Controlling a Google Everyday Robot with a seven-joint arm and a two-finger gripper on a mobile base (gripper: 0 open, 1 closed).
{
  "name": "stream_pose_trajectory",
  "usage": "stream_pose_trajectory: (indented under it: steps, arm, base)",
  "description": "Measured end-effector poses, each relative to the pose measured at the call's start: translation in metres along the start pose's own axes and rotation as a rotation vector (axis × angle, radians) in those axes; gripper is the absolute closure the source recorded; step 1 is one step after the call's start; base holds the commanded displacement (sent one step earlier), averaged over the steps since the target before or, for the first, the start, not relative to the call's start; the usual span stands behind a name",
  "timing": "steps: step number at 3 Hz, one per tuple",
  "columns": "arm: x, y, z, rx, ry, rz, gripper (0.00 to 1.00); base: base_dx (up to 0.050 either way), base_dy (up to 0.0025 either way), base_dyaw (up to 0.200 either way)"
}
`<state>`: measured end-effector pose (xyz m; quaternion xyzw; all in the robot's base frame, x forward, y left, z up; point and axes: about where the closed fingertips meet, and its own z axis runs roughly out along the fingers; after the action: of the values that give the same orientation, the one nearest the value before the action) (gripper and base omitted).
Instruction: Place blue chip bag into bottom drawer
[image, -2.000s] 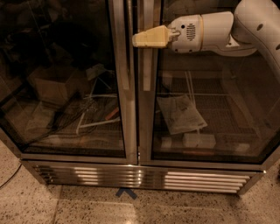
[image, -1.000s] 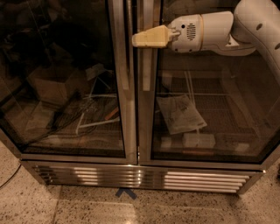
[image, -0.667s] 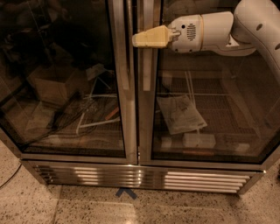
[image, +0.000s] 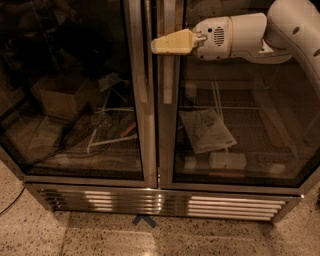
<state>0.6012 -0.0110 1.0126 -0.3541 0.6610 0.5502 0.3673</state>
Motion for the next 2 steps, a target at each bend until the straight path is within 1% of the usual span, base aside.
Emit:
stream_pose_trajectory:
  steps: [2]
  arm:
    - [-0.0007, 0.0013, -0.0007, -0.007, 0.0, -0.004, 1.0]
  base:
    - [0.0, 0.0, 0.0]
